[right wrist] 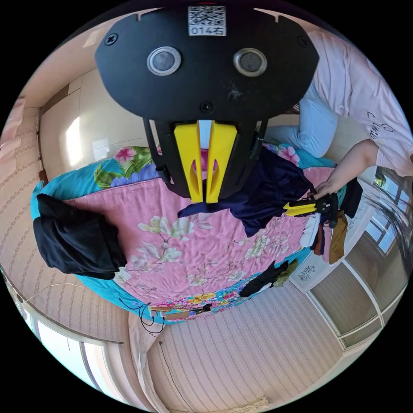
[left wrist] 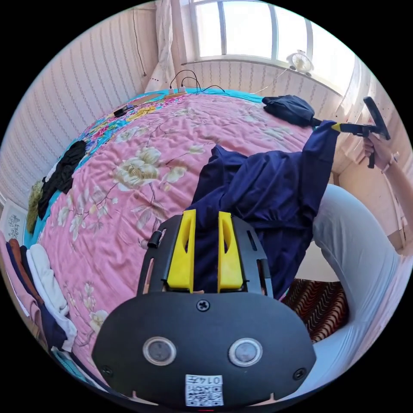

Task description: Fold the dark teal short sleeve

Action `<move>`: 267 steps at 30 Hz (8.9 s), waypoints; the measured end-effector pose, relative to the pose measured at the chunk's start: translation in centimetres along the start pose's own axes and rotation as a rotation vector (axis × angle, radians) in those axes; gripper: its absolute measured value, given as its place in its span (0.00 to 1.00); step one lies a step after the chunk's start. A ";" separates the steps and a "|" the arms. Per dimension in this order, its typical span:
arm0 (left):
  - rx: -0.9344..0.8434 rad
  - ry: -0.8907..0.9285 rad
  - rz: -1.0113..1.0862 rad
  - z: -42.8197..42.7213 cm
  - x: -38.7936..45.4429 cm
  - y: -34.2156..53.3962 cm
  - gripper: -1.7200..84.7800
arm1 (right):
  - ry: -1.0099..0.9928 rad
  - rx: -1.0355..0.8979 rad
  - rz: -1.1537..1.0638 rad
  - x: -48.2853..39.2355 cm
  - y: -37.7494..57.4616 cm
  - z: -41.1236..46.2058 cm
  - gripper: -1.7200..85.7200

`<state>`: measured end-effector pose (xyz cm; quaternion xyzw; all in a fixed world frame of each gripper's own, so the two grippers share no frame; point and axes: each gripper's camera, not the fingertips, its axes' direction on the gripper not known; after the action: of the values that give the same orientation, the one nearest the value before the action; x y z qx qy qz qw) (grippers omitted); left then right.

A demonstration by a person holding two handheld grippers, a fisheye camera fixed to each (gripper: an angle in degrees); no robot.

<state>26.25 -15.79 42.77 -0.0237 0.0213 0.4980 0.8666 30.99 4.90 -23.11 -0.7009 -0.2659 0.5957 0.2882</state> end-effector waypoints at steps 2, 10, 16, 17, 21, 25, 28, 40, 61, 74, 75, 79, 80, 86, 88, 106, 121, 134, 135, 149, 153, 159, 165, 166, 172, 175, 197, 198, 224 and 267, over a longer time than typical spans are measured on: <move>-0.005 -0.026 -0.036 0.2 -0.5 -0.7 0.11 | 0.008 0.012 0.004 0.0 0.4 -1.5 0.03; 0.021 0.147 -0.238 -1.8 -2.9 1.0 0.01 | -0.002 0.097 0.040 -0.8 2.8 -8.0 0.03; 0.308 0.100 -0.309 -15.6 -4.7 6.0 0.01 | -0.015 0.318 -0.058 -5.1 3.4 -16.8 0.02; 0.364 0.087 -0.318 -18.8 -4.8 7.2 0.01 | -0.019 0.342 -0.071 -5.7 3.4 -17.8 0.02; 0.579 0.044 -0.335 -30.2 -4.1 11.9 0.01 | -0.070 0.509 -0.181 -10.1 3.6 -24.6 0.02; 0.734 -0.026 -0.297 -39.1 -2.0 15.9 0.01 | -0.131 0.643 -0.294 -15.0 4.2 -30.9 0.02; 0.810 -0.154 -0.262 -44.7 0.0 18.5 0.01 | -0.136 0.719 -0.384 -18.5 4.6 -34.5 0.02; 0.658 -0.295 -0.409 -45.6 -8.1 14.5 0.01 | -0.118 0.588 -0.530 -26.0 -9.1 -30.3 0.02; 0.088 -0.227 -0.636 -17.0 -19.4 18.2 0.03 | -0.097 -0.088 -0.185 -20.2 -24.8 13.2 0.07; -0.116 0.101 -0.672 -10.4 -3.1 29.9 0.14 | -0.246 -0.382 -0.069 -20.2 -1.4 10.7 0.14; -0.174 0.060 -0.675 -9.7 -3.0 29.8 0.11 | -0.219 -0.377 -0.069 -20.4 -1.3 10.4 0.11; -0.185 0.063 -0.705 -10.1 -3.7 30.8 0.02 | -0.319 -0.418 -0.119 -20.5 -1.2 9.1 0.04; -0.149 0.094 -0.741 -10.8 -3.9 31.7 0.02 | -0.335 -0.427 -0.120 -20.4 -1.1 8.8 0.04; 0.222 0.110 -0.760 -20.4 -2.7 35.4 0.01 | -0.531 -0.231 -0.060 -16.8 -0.8 -0.4 0.02; 0.327 0.139 -0.736 -23.3 -2.0 36.5 0.01 | -0.583 -0.142 -0.083 -16.1 -0.5 -5.1 0.02; 0.962 0.179 -0.374 -48.1 -1.9 37.9 0.01 | -0.795 0.376 -0.616 -21.8 -6.8 -36.8 0.02; 0.926 -0.043 -0.600 -44.1 -17.7 20.0 0.01 | -0.563 0.506 -0.440 -23.6 -31.1 -29.6 0.02; 0.268 0.203 -0.767 -17.9 -15.4 33.2 0.01 | -0.531 -0.076 -0.203 -12.5 -17.2 -3.0 0.02; 0.190 0.237 -0.777 -15.1 -14.6 34.5 0.01 | -0.532 -0.144 -0.131 -10.8 -14.9 0.3 0.02; -0.004 0.367 -0.796 -8.9 -11.7 37.1 0.01 | -0.472 -0.476 -0.003 -4.4 -6.1 11.8 0.02; -0.003 0.301 -0.826 -8.0 -11.7 36.0 0.01 | -0.445 -0.503 -0.018 -4.0 -6.9 14.2 0.02; -0.086 0.212 -0.775 -8.4 -10.8 34.1 0.03 | -0.289 -0.471 -0.052 -3.6 -8.0 15.7 0.05; -0.178 0.230 -0.677 -5.0 -9.8 29.7 0.07 | -0.272 -0.537 -0.075 -3.8 -7.9 18.3 0.11; -0.185 0.223 -0.670 -4.7 -9.7 29.1 0.07 | -0.274 -0.566 -0.070 -3.7 -8.0 19.3 0.11; -0.235 0.207 -0.577 -5.4 -9.4 25.3 0.01 | -0.317 -0.579 -0.066 -2.4 -9.7 19.9 0.03; -0.252 0.295 -0.643 -6.6 -10.0 25.4 0.01 | -0.340 -0.617 -0.075 -1.3 -10.2 19.2 0.03; -0.443 -0.100 -0.390 -12.4 -12.1 9.9 0.01 | -0.125 -0.770 -0.171 2.3 -15.6 18.1 0.08; -0.425 -0.105 -0.360 -12.5 -12.6 8.2 0.01 | -0.120 -0.718 -0.157 3.3 -17.4 17.7 0.08; -0.180 0.216 -0.231 11.8 -25.7 -44.4 0.01 | -0.498 -0.248 0.227 12.0 -46.0 25.2 0.10; -0.014 0.152 -0.308 10.0 -29.6 -44.2 0.01 | -0.601 -0.214 0.125 8.5 -56.2 31.6 0.04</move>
<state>49.63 -62.91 55.47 -0.0705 0.0793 0.3561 0.9284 -0.65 52.66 7.65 -0.5351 -0.3569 0.7611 0.0844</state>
